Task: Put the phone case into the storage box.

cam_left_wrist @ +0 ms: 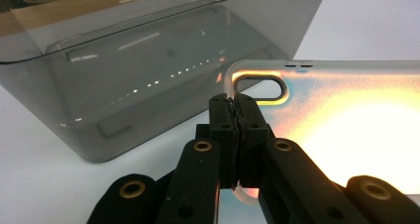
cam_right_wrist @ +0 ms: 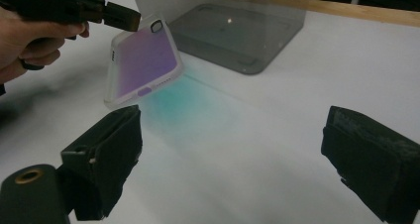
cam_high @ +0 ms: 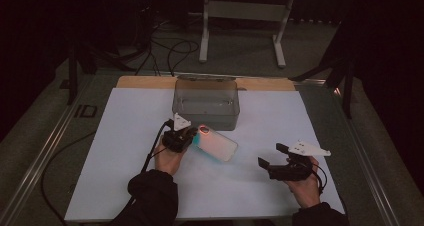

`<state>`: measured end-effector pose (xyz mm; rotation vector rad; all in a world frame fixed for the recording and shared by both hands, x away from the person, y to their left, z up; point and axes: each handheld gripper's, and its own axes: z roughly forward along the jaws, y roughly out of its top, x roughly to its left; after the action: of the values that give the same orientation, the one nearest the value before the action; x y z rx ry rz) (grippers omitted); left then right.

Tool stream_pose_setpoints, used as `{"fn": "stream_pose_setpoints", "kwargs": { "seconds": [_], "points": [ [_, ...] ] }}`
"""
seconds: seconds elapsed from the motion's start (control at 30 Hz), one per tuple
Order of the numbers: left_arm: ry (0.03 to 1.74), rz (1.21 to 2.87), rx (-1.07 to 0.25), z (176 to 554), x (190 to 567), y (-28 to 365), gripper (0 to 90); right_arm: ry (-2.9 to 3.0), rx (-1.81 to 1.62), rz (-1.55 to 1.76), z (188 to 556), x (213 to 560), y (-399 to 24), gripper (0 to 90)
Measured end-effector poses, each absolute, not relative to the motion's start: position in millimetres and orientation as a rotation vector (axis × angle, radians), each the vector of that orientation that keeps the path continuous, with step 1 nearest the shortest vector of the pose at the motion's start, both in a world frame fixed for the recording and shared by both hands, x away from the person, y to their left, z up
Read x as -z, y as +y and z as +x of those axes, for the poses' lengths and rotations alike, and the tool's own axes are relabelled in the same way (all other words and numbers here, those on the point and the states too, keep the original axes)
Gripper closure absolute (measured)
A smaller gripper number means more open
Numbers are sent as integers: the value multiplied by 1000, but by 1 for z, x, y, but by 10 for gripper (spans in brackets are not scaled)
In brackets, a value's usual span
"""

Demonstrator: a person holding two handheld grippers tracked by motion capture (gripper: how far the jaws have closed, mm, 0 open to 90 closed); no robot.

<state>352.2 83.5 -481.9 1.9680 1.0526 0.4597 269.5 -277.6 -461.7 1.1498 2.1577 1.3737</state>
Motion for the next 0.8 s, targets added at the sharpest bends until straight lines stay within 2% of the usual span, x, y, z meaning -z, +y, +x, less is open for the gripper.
{"fn": "stream_pose_setpoints", "kwargs": {
  "seconds": [0.8],
  "points": [
    [1000,1937,-487,346,469,89,890,2349,-1316,1127,303,433,-237,87]
  ]
}}
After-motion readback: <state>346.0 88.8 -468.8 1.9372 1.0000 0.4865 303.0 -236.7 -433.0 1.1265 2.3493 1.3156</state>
